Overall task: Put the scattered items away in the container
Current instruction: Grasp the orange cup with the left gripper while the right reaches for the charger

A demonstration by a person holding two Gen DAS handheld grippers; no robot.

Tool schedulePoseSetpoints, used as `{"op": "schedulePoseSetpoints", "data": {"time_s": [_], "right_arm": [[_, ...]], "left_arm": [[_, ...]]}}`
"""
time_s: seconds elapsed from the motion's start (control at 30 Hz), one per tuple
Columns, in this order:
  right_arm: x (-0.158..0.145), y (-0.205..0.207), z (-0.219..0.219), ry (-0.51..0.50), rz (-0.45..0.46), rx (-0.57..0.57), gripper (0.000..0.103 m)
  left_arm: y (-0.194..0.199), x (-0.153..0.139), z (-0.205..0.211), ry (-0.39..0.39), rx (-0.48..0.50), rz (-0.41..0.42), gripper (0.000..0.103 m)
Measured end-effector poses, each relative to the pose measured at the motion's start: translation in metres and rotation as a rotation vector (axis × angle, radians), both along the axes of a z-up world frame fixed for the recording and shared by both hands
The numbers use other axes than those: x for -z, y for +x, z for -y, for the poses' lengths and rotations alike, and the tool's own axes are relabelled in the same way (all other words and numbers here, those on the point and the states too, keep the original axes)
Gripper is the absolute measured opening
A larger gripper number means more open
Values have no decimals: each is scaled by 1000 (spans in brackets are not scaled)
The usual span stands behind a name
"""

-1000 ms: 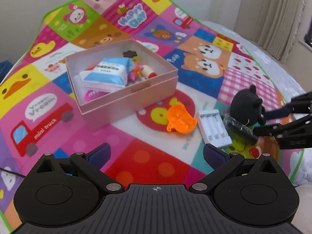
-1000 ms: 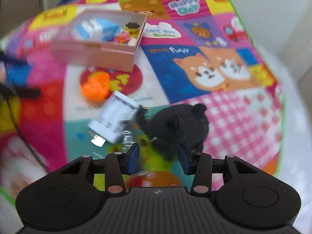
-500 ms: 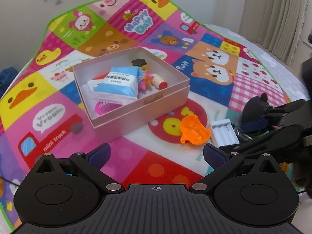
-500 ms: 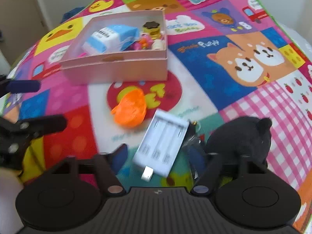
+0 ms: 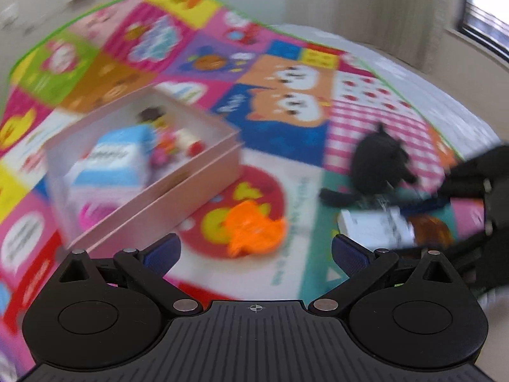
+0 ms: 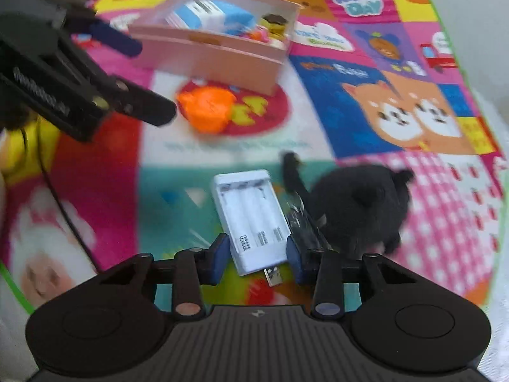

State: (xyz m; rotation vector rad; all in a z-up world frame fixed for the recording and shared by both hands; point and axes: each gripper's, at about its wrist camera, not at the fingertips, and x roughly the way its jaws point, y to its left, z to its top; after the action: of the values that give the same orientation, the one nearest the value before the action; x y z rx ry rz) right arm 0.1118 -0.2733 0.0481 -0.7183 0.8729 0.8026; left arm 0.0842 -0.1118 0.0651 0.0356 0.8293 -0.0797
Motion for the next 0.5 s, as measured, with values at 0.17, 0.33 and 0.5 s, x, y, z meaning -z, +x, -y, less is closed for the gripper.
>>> {"op": "schedulePoseSetpoints", "data": {"time_s": [0.17, 0.33, 0.5], "right_arm": [[0, 18, 34, 30, 9, 124, 39], [-7, 25, 47, 122, -45, 188, 56], [-16, 20, 50, 184, -34, 193, 80]], "left_arm": [[16, 15, 10, 64, 32, 4, 103], [45, 39, 18, 120, 35, -37, 103], [56, 47, 14, 100, 24, -60, 59]]}}
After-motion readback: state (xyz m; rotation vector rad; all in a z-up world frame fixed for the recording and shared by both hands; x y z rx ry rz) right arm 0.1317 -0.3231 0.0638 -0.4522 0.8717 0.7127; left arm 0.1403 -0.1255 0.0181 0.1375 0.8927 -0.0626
